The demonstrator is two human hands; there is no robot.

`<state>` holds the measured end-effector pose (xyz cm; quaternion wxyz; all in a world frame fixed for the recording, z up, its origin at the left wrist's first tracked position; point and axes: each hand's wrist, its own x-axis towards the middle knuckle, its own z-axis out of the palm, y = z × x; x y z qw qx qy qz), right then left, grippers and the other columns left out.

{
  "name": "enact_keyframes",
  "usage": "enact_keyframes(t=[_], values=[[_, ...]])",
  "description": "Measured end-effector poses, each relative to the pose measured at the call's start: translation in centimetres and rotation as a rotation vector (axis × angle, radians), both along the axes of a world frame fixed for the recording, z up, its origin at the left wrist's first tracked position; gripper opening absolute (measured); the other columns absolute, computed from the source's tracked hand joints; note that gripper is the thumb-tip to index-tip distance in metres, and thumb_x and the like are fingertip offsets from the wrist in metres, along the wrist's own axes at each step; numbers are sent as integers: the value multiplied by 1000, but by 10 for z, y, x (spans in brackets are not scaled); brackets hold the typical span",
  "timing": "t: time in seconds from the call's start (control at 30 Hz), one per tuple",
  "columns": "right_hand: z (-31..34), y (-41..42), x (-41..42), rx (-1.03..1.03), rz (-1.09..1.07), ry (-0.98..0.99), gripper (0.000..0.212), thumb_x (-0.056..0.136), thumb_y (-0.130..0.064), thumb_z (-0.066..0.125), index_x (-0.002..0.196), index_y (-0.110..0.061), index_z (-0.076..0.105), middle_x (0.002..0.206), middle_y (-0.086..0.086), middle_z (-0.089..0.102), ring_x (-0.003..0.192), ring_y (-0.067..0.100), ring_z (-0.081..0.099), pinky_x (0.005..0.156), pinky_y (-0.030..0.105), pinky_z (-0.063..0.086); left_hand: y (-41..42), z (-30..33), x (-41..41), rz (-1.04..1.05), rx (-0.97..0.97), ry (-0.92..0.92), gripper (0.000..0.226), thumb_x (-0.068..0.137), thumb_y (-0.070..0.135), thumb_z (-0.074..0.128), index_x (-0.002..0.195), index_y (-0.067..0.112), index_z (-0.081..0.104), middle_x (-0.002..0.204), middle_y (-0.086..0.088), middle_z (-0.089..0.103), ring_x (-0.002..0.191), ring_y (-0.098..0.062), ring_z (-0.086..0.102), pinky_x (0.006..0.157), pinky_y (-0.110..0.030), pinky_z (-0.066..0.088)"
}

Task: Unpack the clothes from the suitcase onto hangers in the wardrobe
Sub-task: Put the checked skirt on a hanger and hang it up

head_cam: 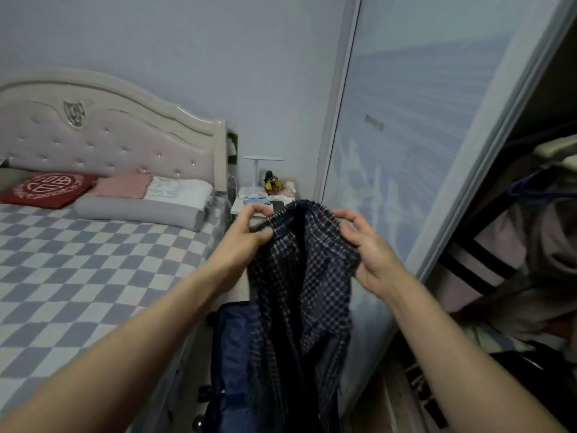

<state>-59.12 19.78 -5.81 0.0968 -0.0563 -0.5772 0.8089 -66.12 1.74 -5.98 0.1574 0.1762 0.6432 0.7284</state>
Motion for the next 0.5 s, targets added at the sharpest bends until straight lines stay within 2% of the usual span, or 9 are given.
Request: enact_keyframes(t=[0.07, 0.13, 0.23, 0.3, 0.4, 0.47, 0.5], values=[[4, 20, 5, 98, 5, -110, 17, 93, -2, 45, 88, -15, 55, 65, 0, 66, 55, 9, 61, 56, 21, 51, -12, 2, -8, -103, 1, -42, 25, 98, 6, 38, 84, 21, 53, 69, 1, 57, 55, -8, 53, 49, -18, 43], [4, 34, 8, 288, -3, -177, 22, 89, 4, 50, 79, -16, 50, 62, 3, 60, 48, 11, 55, 49, 21, 46, -22, 3, -14, -175, -43, -86, 26, 98, 8, 37, 83, 19, 56, 70, 2, 59, 57, -8, 55, 48, -16, 44], [6, 38, 11, 681, 41, -206, 34, 83, 13, 49, 67, -17, 49, 63, 3, 50, 56, 13, 45, 53, 22, 35, -28, 2, -15, -204, -113, -104, 26, 94, 2, 37, 84, 16, 57, 74, -1, 61, 61, -11, 55, 47, -16, 45], [4, 35, 10, 872, 47, -263, 38, 81, 13, 45, 63, -18, 59, 68, 6, 57, 65, 16, 47, 59, 25, 35, -30, 1, -14, -236, -134, -93, 25, 93, 3, 37, 87, 13, 59, 80, -4, 62, 69, -14, 57, 54, -18, 47], [-4, 29, 6, 911, -28, -329, 40, 82, 5, 45, 62, -20, 69, 82, 18, 66, 72, 22, 52, 66, 28, 39, -37, -4, -12, -323, -279, 9, 33, 97, 26, 36, 98, 9, 64, 101, -7, 67, 91, -20, 62, 80, -25, 49], [-8, 23, 3, 921, -62, -352, 36, 84, -1, 49, 60, -19, 68, 74, 11, 66, 69, 20, 53, 65, 26, 40, -41, -6, -9, -374, -367, 44, 45, 96, 36, 32, 101, 8, 66, 105, -7, 68, 95, -16, 64, 82, -23, 50], [-10, 20, 1, 920, -76, -357, 33, 84, -3, 51, 59, -19, 66, 70, 5, 64, 66, 17, 53, 63, 25, 40, -42, -6, -6, -401, -379, 55, 44, 96, 34, 32, 100, 7, 67, 104, -7, 69, 94, -16, 65, 82, -21, 51]])
